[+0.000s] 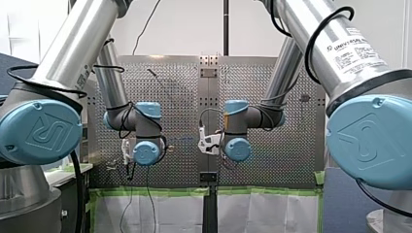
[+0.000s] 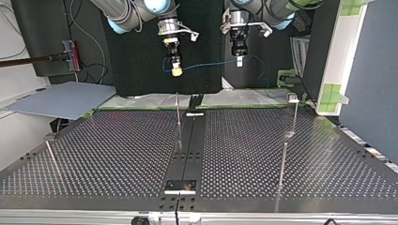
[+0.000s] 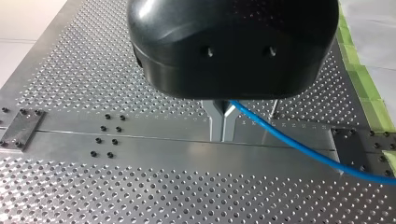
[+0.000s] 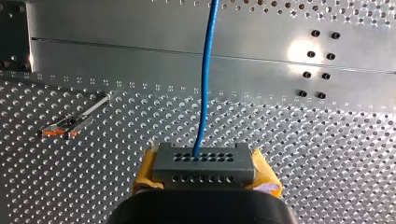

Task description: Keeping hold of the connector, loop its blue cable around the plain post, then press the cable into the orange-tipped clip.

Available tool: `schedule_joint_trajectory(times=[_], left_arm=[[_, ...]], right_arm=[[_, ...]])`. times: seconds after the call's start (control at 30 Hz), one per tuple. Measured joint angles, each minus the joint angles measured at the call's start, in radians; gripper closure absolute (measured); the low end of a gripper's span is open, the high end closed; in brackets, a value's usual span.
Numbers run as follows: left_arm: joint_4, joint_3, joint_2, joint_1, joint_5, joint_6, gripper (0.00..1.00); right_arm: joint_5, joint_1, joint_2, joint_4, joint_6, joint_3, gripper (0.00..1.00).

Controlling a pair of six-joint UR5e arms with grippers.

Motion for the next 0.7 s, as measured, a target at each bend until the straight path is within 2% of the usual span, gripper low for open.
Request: schedule_joint_trajectory(times=[0.17, 0.23, 0.27, 0.3, 0.57, 0.6, 0.63, 0.67, 0.7], left_arm=[[0.000, 0.000, 0.000, 0.000, 0.000, 0.000, 1.00], [0.000, 0.000, 0.000, 0.000, 0.000, 0.000, 0.84], [0.000, 0.000, 0.000, 0.000, 0.000, 0.000, 0.84], [0.000, 0.000, 0.000, 0.000, 0.000, 0.000, 0.76], [0.000, 0.000, 0.000, 0.000, 0.000, 0.000, 0.76], [0.000, 0.000, 0.000, 0.000, 0.000, 0.000, 0.82], [0.000, 0.000, 0.000, 0.000, 0.000, 0.000, 0.93], [0.000, 0.000, 0.000, 0.000, 0.000, 0.000, 0.93], [0.000, 0.000, 0.000, 0.000, 0.000, 0.000, 1.00]], right_arm=[[0.000, 0.000, 0.000, 0.000, 0.000, 0.000, 1.00], [0.000, 0.000, 0.000, 0.000, 0.000, 0.000, 1.00], [0.000, 0.000, 0.000, 0.000, 0.000, 0.000, 1.00], [0.000, 0.000, 0.000, 0.000, 0.000, 0.000, 1.00], [0.000, 0.000, 0.000, 0.000, 0.000, 0.000, 1.00], [0.000, 0.000, 0.000, 0.000, 0.000, 0.000, 1.00], [0.000, 0.000, 0.000, 0.000, 0.000, 0.000, 1.00], [0.000, 0.000, 0.000, 0.000, 0.000, 0.000, 1.00], [0.000, 0.000, 0.000, 0.000, 0.000, 0.000, 1.00]])
